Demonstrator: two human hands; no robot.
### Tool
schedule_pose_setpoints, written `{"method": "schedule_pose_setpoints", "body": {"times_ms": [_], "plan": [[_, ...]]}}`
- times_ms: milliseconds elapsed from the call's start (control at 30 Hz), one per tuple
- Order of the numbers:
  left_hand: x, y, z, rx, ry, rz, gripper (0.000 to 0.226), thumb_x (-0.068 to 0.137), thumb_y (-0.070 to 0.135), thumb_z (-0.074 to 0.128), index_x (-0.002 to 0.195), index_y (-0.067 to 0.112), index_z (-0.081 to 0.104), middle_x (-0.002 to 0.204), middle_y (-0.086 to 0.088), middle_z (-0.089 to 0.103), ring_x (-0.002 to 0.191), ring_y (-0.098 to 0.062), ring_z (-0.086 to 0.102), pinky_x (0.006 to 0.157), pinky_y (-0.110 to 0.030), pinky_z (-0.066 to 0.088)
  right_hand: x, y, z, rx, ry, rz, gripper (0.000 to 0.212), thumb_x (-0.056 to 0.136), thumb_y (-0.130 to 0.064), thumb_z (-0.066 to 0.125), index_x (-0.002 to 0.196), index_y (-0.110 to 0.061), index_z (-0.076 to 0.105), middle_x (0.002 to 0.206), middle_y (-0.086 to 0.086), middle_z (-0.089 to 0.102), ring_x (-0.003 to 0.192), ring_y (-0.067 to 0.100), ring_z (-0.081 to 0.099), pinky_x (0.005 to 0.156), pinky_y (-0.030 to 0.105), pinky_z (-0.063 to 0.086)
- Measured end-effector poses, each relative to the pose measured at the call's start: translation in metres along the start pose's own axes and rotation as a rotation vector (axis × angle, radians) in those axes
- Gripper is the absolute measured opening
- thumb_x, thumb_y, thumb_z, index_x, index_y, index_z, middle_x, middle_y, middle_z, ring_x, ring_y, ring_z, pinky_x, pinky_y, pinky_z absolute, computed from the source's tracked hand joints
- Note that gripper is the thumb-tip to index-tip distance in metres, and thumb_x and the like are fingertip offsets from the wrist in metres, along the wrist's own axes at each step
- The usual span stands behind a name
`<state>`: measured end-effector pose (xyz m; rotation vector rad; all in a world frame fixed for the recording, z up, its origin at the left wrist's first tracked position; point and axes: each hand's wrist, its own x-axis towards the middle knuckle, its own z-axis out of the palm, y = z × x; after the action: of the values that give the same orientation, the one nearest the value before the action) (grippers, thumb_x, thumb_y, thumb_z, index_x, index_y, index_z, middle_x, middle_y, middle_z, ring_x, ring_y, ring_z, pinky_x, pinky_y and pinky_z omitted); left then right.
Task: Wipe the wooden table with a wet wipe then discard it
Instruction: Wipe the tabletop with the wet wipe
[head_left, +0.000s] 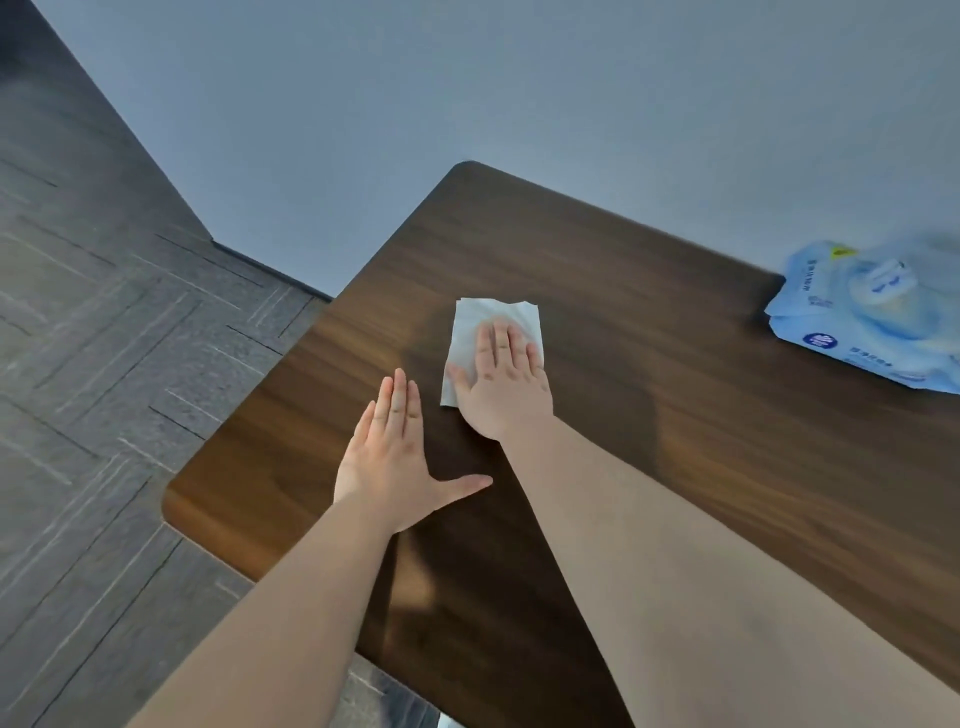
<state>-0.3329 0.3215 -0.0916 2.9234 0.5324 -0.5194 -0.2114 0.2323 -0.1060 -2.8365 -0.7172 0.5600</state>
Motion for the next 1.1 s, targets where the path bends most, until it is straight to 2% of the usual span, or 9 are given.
{"method": "schedule_pose_setpoints", "body": {"times_ms": [200,233,300,467,567,633,767,1000,1100], "plan": [[-0.002,-0.001,-0.001,-0.118,0.018,-0.058,0.146,0.022,0.086,-0.028,0.143,0.006,-0.026,0.154,-0.012,-0.028,0.142,-0.023,-0.025,0.119,-0.041,-0.004,0.026,-0.058,0.007,0.02,-0.016,-0.063,0.067,0.098,-0.051,0.012,0.151,-0.014,-0.008,0.16,0.006,-0.011,0.146,0.022,-0.013,0.115,0.036,-0.014],[-0.002,-0.002,-0.001,-0.126,0.019,-0.054,0.145,0.023,0.086,-0.028,0.144,0.006,-0.025,0.155,-0.011,-0.028,0.142,-0.023,-0.025,0.119,-0.041,-0.005,0.028,-0.06,0.007,0.022,-0.014,-0.066,0.067,0.098,-0.051,0.012,0.151,-0.014,-0.008,0.16,0.006,-0.011,0.146,0.021,-0.013,0.115,0.036,-0.014],[-0.002,-0.001,0.001,-0.123,0.026,-0.05,0.14,0.032,0.091,-0.017,0.144,0.007,-0.024,0.156,-0.011,-0.026,0.143,-0.022,-0.023,0.118,-0.039,-0.007,0.03,-0.059,0.007,0.019,-0.01,-0.08,0.067,0.098,-0.052,0.012,0.151,-0.015,-0.007,0.16,0.006,-0.01,0.146,0.021,-0.013,0.114,0.034,-0.015],[-0.003,0.003,0.002,-0.034,0.053,-0.053,0.143,0.038,0.096,0.0,0.146,0.005,-0.016,0.159,-0.013,-0.013,0.146,-0.023,-0.012,0.117,-0.037,-0.002,0.012,-0.03,0.005,0.024,0.012,-0.099,0.069,0.098,-0.053,0.014,0.151,-0.015,-0.007,0.16,0.005,-0.011,0.147,0.019,-0.01,0.116,0.034,-0.011],[-0.002,0.004,0.001,0.0,0.021,-0.071,0.141,0.047,0.1,0.017,0.147,0.004,-0.012,0.159,-0.013,-0.013,0.146,-0.024,-0.011,0.117,-0.038,-0.001,-0.016,0.008,0.004,0.031,0.037,-0.029,0.068,0.098,-0.053,0.014,0.151,-0.016,-0.008,0.16,0.005,-0.011,0.147,0.02,-0.009,0.116,0.034,-0.01],[-0.005,0.008,0.0,0.041,-0.006,-0.054,0.135,0.055,0.098,0.017,0.147,0.003,-0.011,0.159,-0.013,-0.013,0.146,-0.025,-0.011,0.117,-0.039,0.0,-0.039,0.041,0.004,0.023,0.045,0.03,0.069,0.098,-0.054,0.013,0.15,-0.016,-0.008,0.16,0.004,-0.011,0.147,0.02,-0.009,0.117,0.034,-0.01],[-0.028,0.035,0.004,0.074,0.053,0.051,0.116,0.069,0.086,0.013,0.149,0.003,-0.004,0.16,-0.012,-0.006,0.147,-0.023,-0.005,0.119,-0.038,0.007,-0.085,0.116,0.002,0.052,0.038,0.172,0.069,0.097,-0.056,0.011,0.15,-0.018,-0.011,0.16,0.002,-0.013,0.147,0.017,-0.01,0.118,0.033,-0.009],[-0.057,0.167,0.024,0.094,0.008,0.309,0.109,0.072,0.085,0.013,0.148,0.01,-0.011,0.159,-0.004,-0.013,0.146,-0.017,-0.012,0.118,-0.035,0.0,-0.177,0.25,-0.004,0.083,0.093,0.386,0.069,0.096,-0.056,0.008,0.149,-0.018,-0.014,0.159,0.002,-0.015,0.146,0.016,-0.014,0.118,0.035,-0.009],[-0.063,0.234,0.033,0.097,0.014,0.423,0.106,0.075,0.082,0.015,0.149,0.011,-0.009,0.159,-0.003,-0.011,0.146,-0.016,-0.011,0.118,-0.035,0.0,-0.219,0.31,-0.007,0.095,0.112,0.483,0.068,0.096,-0.056,0.007,0.148,-0.018,-0.015,0.159,0.002,-0.016,0.146,0.016,-0.015,0.118,0.034,-0.01]]}}
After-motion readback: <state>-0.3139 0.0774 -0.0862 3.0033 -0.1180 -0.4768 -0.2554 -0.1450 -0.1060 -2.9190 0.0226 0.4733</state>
